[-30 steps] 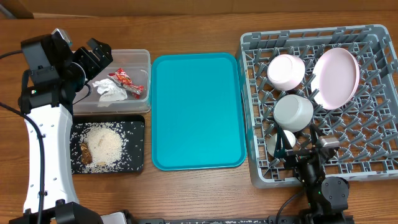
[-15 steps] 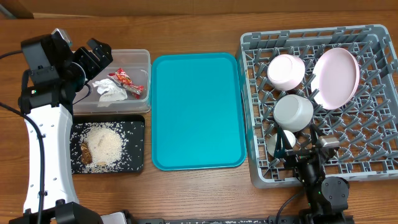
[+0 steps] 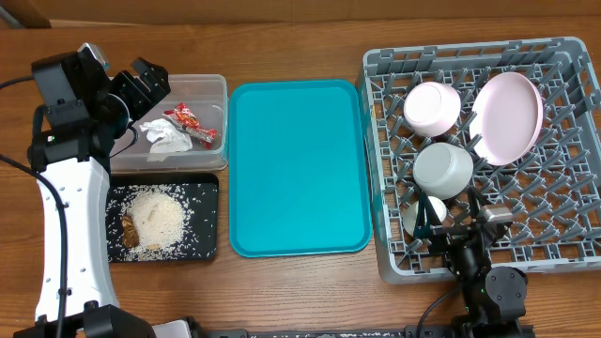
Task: Sort waste into correct bins and load items into the dishwasher
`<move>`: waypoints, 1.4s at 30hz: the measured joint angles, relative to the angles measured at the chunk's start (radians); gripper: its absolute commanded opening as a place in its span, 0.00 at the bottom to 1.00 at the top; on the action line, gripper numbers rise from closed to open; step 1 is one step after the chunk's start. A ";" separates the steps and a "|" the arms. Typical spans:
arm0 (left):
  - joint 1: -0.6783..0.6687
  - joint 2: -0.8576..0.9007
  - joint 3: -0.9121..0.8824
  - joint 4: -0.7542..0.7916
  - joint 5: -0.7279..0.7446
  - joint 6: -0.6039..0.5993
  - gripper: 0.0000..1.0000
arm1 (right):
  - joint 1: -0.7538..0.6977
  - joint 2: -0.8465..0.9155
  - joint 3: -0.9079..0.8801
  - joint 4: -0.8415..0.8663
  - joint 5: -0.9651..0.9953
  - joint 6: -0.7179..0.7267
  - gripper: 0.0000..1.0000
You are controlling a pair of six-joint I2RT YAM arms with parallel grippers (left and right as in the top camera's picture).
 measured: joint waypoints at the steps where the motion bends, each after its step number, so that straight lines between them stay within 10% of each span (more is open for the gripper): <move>1: -0.003 0.000 0.000 0.000 0.000 0.000 1.00 | 0.000 0.000 0.000 -0.001 0.000 0.000 1.00; 17: -0.393 -0.258 0.000 0.000 -0.003 0.000 1.00 | 0.000 0.000 0.000 -0.001 0.000 0.000 1.00; 29: -0.436 -0.444 -0.040 -0.021 -0.003 0.000 1.00 | 0.000 0.000 0.000 0.000 0.000 0.000 1.00; 42: -0.436 -0.768 -0.602 -0.014 -0.091 0.027 1.00 | 0.000 0.000 0.000 -0.001 0.007 0.000 1.00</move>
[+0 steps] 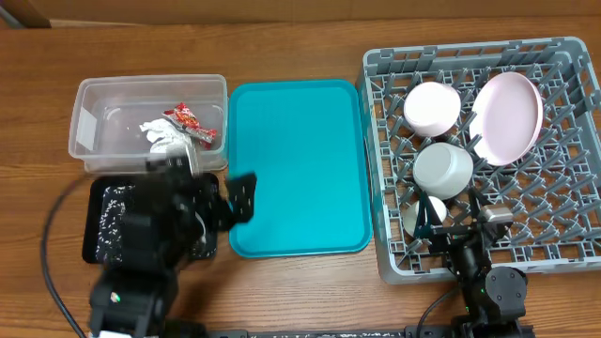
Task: Sort waste into correct bins and load items into the dishwasher
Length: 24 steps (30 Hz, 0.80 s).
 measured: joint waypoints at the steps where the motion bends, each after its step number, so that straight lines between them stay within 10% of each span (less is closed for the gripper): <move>1: 0.000 -0.030 -0.052 0.009 -0.009 0.000 1.00 | 0.000 0.000 0.000 -0.001 0.000 0.000 1.00; 11: 0.000 -0.306 -0.502 0.499 -0.133 0.003 1.00 | 0.000 0.000 0.000 -0.001 0.000 0.000 1.00; 24: 0.000 -0.488 -0.716 0.550 -0.167 0.003 1.00 | 0.000 0.000 0.000 -0.001 0.000 0.000 1.00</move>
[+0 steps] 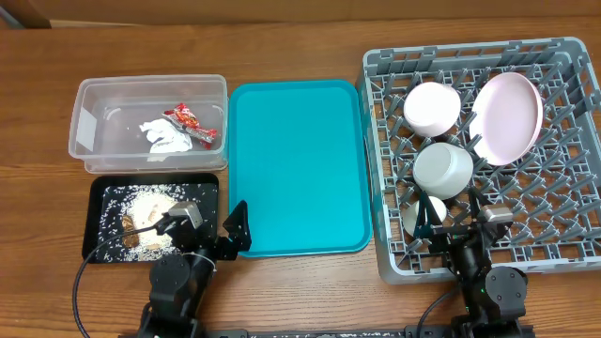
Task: Sort waste into correct bins and load items into the dishwasher
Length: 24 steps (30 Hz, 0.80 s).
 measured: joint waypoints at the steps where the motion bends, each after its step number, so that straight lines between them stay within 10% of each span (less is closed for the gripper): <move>1: 0.003 -0.012 -0.006 -0.002 0.000 0.000 1.00 | 0.000 0.000 0.000 0.001 0.000 0.000 1.00; 24: 0.097 -0.214 -0.018 -0.031 -0.004 0.507 1.00 | 0.000 0.000 0.000 0.001 0.000 0.000 1.00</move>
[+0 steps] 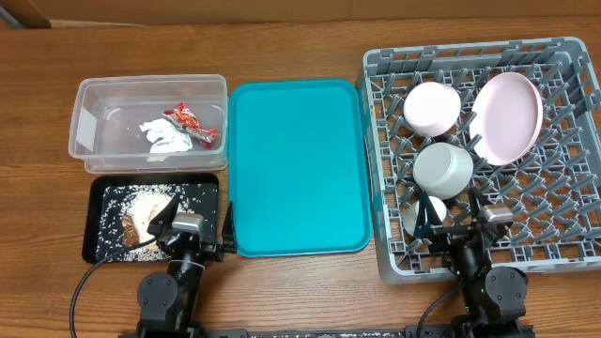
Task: Sort waste into correct bins and load items into the dishwasher
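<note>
My left gripper rests open at the table's front edge, over the near right corner of the black tray, which holds rice and food scraps. It holds nothing. A clear bin behind the tray contains a red wrapper and crumpled white paper. The grey dish rack carries a pink bowl, a pink plate, a grey bowl and a small white cup. My right gripper sits folded at the rack's front edge, apparently open and holding nothing.
A bare teal tray lies between the bins and the rack. The left arm's base and the right arm's base stand at the front edge of the wooden table, with cables trailing beside them.
The left gripper has shifted slightly left, from the teal tray's front left corner to the black tray's right end. Both of its fingers now show. The right arm is unchanged.
The left arm first reached out over the clear bin's left end, with the gripper open at the bin. Later it was blurred above the black tray. After that it was folded at the table's front edge, where it sits now. The right arm never moved.
</note>
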`<move>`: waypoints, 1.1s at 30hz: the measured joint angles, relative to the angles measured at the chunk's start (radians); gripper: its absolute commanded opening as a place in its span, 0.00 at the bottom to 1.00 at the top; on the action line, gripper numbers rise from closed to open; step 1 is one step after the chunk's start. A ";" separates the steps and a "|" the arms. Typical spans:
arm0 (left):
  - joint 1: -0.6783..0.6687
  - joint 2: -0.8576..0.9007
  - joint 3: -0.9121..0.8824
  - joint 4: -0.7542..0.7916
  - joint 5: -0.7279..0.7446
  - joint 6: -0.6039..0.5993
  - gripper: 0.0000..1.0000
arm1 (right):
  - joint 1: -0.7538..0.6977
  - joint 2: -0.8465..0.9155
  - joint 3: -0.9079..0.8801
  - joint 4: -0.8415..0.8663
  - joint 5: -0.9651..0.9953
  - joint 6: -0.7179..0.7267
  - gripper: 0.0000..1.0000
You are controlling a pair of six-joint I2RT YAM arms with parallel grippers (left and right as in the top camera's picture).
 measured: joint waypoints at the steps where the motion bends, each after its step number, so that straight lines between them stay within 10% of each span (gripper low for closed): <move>1: 0.000 0.000 0.000 0.000 0.000 0.013 1.00 | 0.000 0.000 0.000 0.000 0.000 0.000 1.00; 33: 0.000 0.000 0.000 0.000 0.000 0.066 1.00 | 0.000 0.000 0.000 0.000 0.000 0.000 1.00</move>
